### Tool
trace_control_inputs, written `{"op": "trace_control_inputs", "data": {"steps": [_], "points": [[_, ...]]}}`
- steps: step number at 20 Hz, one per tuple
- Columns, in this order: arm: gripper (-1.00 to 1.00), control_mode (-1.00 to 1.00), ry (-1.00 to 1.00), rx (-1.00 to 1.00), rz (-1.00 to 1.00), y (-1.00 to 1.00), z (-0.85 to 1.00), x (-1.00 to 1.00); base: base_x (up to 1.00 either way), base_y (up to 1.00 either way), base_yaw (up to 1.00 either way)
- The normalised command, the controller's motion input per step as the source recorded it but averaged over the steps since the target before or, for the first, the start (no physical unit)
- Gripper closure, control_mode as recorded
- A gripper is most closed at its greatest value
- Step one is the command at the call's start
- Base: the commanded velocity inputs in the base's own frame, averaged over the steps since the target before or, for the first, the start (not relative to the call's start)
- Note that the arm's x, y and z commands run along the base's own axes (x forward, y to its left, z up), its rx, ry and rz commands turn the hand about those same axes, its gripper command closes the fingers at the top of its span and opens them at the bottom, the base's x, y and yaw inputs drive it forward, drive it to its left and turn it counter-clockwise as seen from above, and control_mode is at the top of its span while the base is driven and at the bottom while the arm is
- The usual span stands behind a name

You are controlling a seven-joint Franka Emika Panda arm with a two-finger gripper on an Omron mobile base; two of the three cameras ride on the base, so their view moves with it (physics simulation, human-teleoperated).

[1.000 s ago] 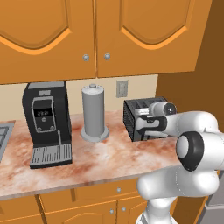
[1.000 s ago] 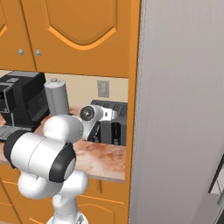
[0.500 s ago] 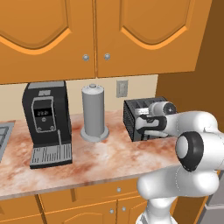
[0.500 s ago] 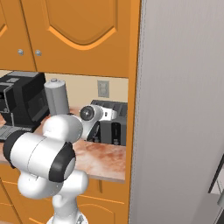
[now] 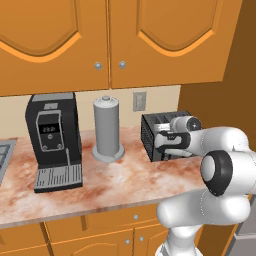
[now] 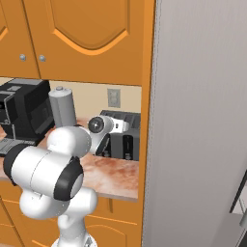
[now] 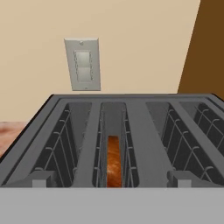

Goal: Start the toaster. Once the lever pops up, take the bread to the plate on the dining counter.

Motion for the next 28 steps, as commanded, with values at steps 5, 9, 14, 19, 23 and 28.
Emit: {"op": "trace_control_inputs", "data": {"steps": [5,9,14,19,23,28], "points": [[-1.0,-1.0,0.0,0.0,0.0,0.0,0.0,0.0,0.0,0.0,0.0],[-1.0,-1.0,0.0,0.0,0.0,0.0,0.0,0.0,0.0,0.0,0.0],[-1.0,-1.0,0.0,0.0,0.0,0.0,0.0,0.0,0.0,0.0,0.0],[-1.0,-1.0,0.0,0.0,0.0,0.0,0.0,0.0,0.0,0.0,0.0],[-1.0,-1.0,0.0,0.0,0.0,0.0,0.0,0.0,0.0,0.0,0.0],[-1.0,-1.0,0.0,0.0,0.0,0.0,0.0,0.0,0.0,0.0,0.0]]}}
